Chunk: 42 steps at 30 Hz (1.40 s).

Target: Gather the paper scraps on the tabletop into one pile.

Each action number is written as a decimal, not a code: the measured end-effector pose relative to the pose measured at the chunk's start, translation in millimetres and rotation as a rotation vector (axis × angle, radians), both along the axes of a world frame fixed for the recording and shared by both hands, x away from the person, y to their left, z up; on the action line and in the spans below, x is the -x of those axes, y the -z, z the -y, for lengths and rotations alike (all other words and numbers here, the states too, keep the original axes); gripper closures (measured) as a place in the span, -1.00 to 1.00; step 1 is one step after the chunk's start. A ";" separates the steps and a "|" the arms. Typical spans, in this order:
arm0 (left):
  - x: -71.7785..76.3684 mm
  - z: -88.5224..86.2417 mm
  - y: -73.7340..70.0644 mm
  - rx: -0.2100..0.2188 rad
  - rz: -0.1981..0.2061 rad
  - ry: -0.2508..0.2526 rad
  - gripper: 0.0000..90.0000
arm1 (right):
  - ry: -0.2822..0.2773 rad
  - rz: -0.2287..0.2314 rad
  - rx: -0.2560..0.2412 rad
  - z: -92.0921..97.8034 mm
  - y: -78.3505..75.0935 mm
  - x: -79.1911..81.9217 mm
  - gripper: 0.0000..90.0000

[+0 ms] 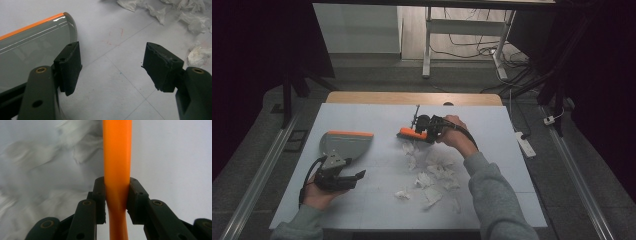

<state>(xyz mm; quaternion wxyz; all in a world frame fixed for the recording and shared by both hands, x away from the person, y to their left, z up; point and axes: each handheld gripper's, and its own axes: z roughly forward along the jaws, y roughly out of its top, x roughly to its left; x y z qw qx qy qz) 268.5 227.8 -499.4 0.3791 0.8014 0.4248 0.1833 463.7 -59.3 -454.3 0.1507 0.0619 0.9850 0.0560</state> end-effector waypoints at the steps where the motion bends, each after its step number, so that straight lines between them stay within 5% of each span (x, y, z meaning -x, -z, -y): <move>1: 0.1 0.3 0.0 -0.001 0.000 0.000 -0.29 | -0.024 -0.015 -0.004 0.4 0.5 6.3 0.59; 2: 0.1 0.7 0.0 0.000 0.000 0.001 -0.29 | -0.020 -0.021 0.031 0.8 -1.2 15.9 0.59; 3: 0.0 0.8 0.0 -0.003 0.000 0.002 -0.29 | -0.077 -0.018 0.037 2.3 -1.8 20.3 0.59; 7: -1.0 2.4 0.9 -0.006 -0.005 0.001 -0.29 | -0.122 -0.031 0.033 13.1 -8.4 37.8 0.59; 8: -1.0 2.6 1.1 -0.006 -0.006 0.001 -0.29 | -0.115 -0.004 0.035 15.3 -13.1 41.8 0.59; 10: -1.1 2.6 1.2 -0.005 -0.007 -0.001 -0.29 | -0.075 0.046 -0.028 20.8 -27.0 45.7 0.59; 12: -0.9 2.2 0.9 -0.002 -0.007 -0.003 -0.29 | -0.044 0.045 -0.127 27.2 -41.6 44.8 0.59; 17: -0.1 0.7 0.3 0.004 0.007 -0.013 -0.28 | 0.045 0.051 -0.244 35.2 -62.2 44.7 0.59; 22: -0.1 0.9 0.6 0.000 0.006 -0.017 -0.28 | 0.178 -0.044 -0.414 29.8 -69.8 47.0 0.59; 25: 0.1 1.9 0.4 0.001 0.015 -0.024 -0.28 | 0.226 -0.121 -0.477 18.9 -64.0 49.9 0.59; 31: -0.3 3.3 1.4 -0.004 0.013 -0.019 -0.28 | 0.254 -0.255 -0.503 -9.2 -34.7 54.2 0.59; 42: -1.2 4.4 2.7 -0.008 0.003 -0.010 -0.28 | 0.344 -0.299 -0.512 -24.6 0.2 46.9 0.59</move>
